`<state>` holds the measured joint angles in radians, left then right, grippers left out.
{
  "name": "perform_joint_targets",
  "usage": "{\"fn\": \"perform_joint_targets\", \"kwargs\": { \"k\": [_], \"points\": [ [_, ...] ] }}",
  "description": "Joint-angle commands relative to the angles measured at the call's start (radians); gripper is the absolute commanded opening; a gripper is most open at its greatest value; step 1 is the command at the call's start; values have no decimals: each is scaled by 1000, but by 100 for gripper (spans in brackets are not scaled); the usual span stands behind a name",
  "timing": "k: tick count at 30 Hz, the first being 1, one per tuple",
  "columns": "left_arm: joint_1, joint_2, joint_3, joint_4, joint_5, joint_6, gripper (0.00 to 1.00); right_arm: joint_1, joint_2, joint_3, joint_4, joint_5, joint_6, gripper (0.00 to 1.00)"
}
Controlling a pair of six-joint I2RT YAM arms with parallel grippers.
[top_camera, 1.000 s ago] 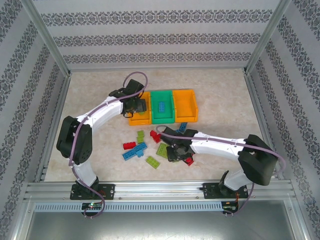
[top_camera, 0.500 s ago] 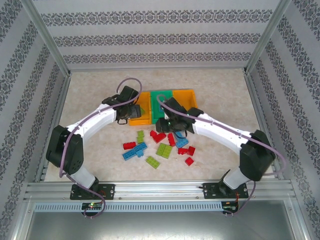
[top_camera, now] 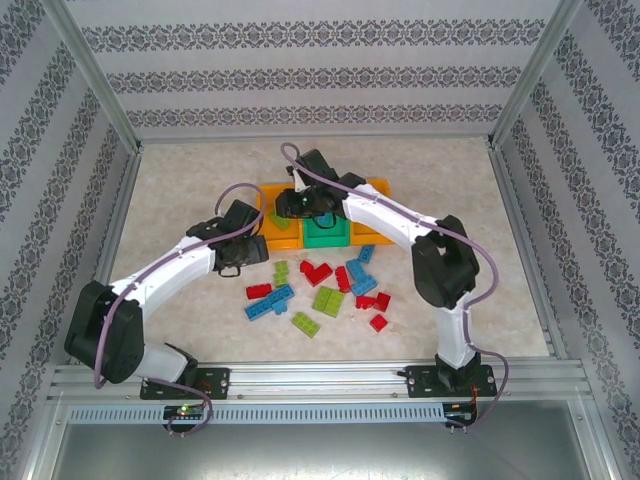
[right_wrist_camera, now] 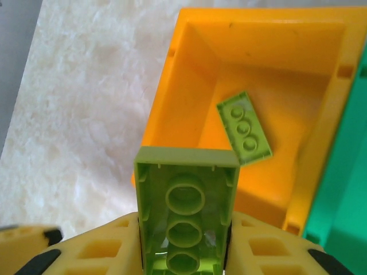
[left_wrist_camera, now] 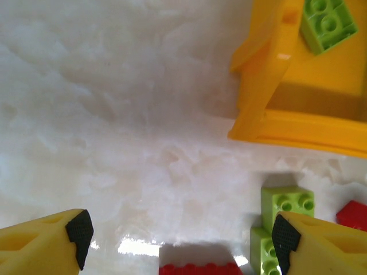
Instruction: Sort the legos into containers by color
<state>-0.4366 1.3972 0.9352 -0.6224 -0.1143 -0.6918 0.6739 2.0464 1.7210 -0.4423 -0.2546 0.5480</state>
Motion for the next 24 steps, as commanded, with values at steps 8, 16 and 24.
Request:
{"fn": "perform_joint_targets", "kwargs": {
  "k": [8, 16, 24],
  "points": [
    [-56, -26, -16, -104, 26, -116, 85, -40, 128, 118, -41, -43, 3, 47],
    [-124, -8, -44, -94, 31, -201, 86, -40, 70, 86, -28, -59, -9, 65],
    [-135, 16, -29, -135, 37, -202, 86, -48, -119, -121, -32, 26, -115, 73]
  ]
}}
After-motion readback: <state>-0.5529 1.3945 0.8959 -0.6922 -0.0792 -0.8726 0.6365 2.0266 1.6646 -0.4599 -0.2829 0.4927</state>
